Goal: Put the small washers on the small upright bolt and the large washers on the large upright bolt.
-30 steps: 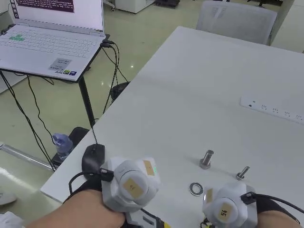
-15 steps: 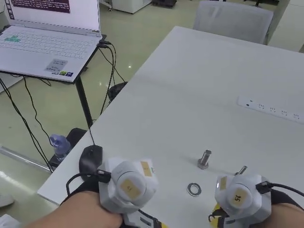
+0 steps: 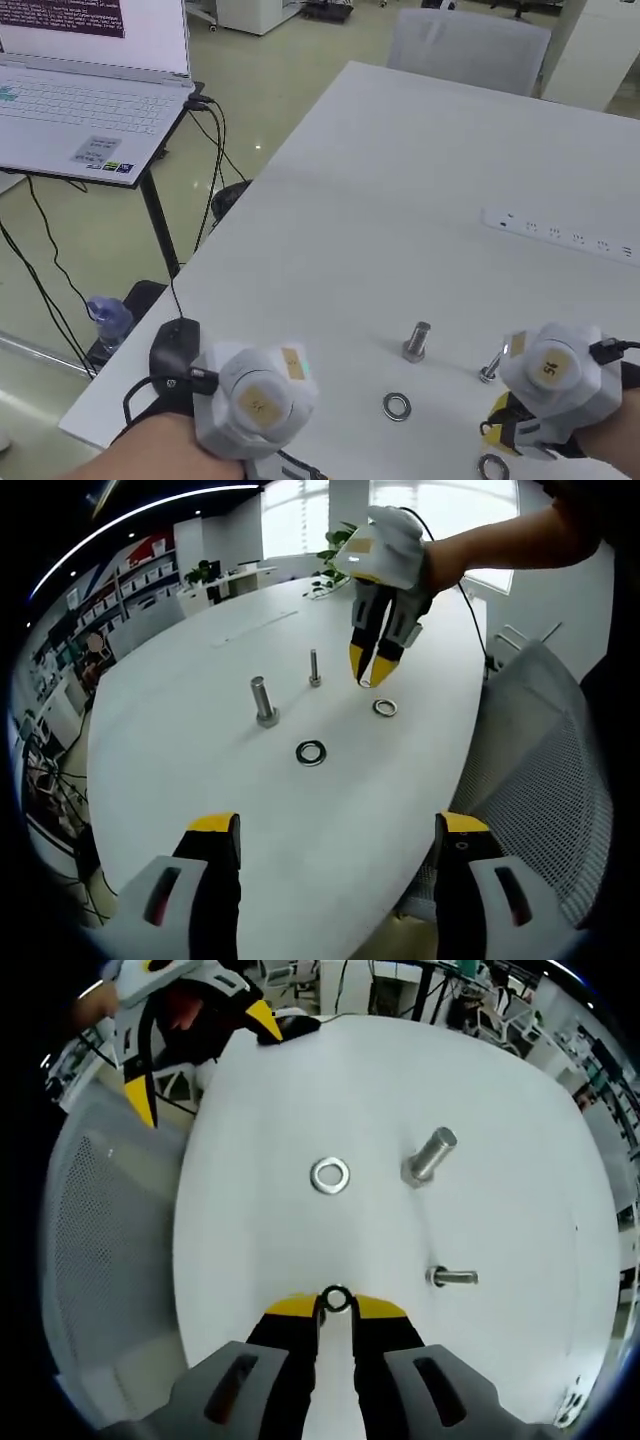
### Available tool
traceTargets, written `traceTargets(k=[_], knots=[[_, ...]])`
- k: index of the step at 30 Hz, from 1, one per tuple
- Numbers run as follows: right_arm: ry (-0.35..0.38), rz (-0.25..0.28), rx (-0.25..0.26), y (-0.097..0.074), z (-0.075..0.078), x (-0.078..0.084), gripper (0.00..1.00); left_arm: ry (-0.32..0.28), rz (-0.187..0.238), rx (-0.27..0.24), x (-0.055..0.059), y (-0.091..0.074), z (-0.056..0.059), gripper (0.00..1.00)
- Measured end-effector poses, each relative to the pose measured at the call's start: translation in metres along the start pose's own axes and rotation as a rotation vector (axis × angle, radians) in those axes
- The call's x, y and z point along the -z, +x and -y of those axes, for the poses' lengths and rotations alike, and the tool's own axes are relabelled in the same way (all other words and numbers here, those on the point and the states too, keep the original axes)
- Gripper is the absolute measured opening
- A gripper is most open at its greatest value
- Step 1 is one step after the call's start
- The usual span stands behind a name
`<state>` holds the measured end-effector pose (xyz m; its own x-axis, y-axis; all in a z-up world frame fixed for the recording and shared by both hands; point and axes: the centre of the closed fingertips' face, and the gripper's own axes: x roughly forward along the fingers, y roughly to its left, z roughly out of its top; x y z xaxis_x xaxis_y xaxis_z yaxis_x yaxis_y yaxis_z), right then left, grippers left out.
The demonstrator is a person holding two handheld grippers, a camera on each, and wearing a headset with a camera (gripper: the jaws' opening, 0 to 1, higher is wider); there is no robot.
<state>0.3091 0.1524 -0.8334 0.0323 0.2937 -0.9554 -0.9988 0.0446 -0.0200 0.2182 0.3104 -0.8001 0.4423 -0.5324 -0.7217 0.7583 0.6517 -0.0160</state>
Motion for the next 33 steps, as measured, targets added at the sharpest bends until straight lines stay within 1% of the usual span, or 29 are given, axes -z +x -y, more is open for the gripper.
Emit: traceTargets(k=[3, 7, 10, 13, 15, 17, 20, 24, 33], knots=[[0.031, -0.001, 0.015, -0.009, 0.014, 0.005, 0.13, -0.001, 0.000, 0.001, -0.001, 0.000, -0.001, 0.79], [0.052, -0.002, 0.038, -0.018, 0.033, 0.010, 0.13, 0.000, -0.007, 0.002, 0.000, 0.001, -0.003, 0.79], [0.064, 0.000, 0.044, -0.021, 0.041, 0.010, 0.13, -0.001, -0.009, 0.003, 0.000, 0.002, -0.003, 0.79], [0.061, 0.000, 0.049, -0.023, 0.048, 0.009, 0.13, -0.001, -0.012, 0.004, 0.001, 0.003, -0.004, 0.79], [0.056, -0.002, 0.054, -0.025, 0.052, 0.008, 0.13, -0.002, -0.012, 0.006, 0.000, 0.004, -0.004, 0.79], [0.055, 0.002, 0.061, -0.028, 0.059, 0.005, 0.13, -0.001, -0.014, 0.006, 0.000, 0.004, -0.003, 0.79], [0.064, 0.019, 0.064, -0.033, 0.063, -0.003, 0.13, -0.002, -0.015, 0.007, 0.000, 0.004, -0.004, 0.79], [0.062, 0.026, 0.072, -0.034, 0.069, -0.010, 0.13, -0.005, -0.017, 0.007, 0.000, 0.005, -0.004, 0.78], [0.052, 0.022, 0.064, -0.025, 0.073, -0.020, 0.13, -0.011, -0.021, 0.006, 0.001, 0.005, -0.004, 0.78]])
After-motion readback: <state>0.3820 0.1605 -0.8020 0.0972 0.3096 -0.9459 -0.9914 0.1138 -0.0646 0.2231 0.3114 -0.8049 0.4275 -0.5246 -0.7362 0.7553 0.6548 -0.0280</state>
